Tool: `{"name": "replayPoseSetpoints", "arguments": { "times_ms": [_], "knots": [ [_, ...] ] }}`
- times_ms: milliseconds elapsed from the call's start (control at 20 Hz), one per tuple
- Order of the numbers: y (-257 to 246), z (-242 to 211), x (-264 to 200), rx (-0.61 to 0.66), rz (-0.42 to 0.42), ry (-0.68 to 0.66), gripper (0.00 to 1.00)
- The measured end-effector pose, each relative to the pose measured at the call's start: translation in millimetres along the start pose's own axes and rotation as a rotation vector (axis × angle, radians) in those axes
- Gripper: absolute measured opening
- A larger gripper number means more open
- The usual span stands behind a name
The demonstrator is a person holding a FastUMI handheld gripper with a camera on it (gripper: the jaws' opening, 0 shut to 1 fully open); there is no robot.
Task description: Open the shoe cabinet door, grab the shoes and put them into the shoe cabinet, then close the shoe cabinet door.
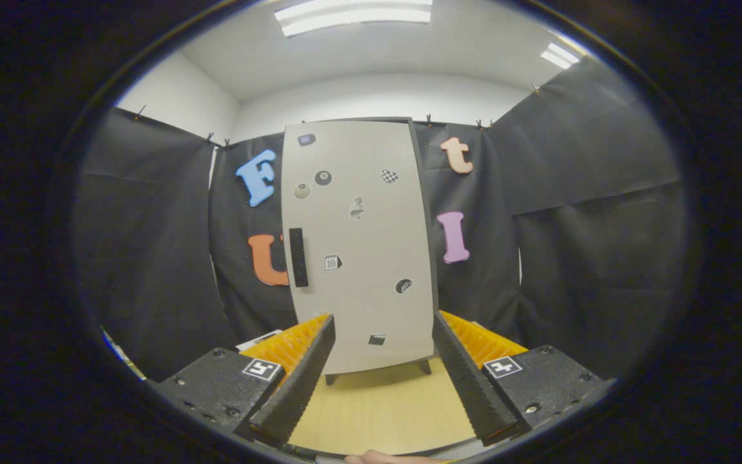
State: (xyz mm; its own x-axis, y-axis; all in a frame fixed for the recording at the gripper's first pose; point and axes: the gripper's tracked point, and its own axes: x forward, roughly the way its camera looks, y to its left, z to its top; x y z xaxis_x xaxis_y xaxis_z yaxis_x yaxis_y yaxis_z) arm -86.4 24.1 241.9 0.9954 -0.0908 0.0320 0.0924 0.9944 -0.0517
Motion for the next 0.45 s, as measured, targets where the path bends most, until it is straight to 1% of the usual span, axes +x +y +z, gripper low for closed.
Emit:
{"name": "replayPoseSetpoints", "arguments": {
  "times_ms": [150,350,450],
  "knots": [
    [-3,3,-1,-0.018,-0.016,-0.012,0.99],
    [8,-1,-3,-0.041,0.018,-0.001,0.99],
    [7,2,-5,-0.061,0.006,-0.013,0.99]
  ]
}}
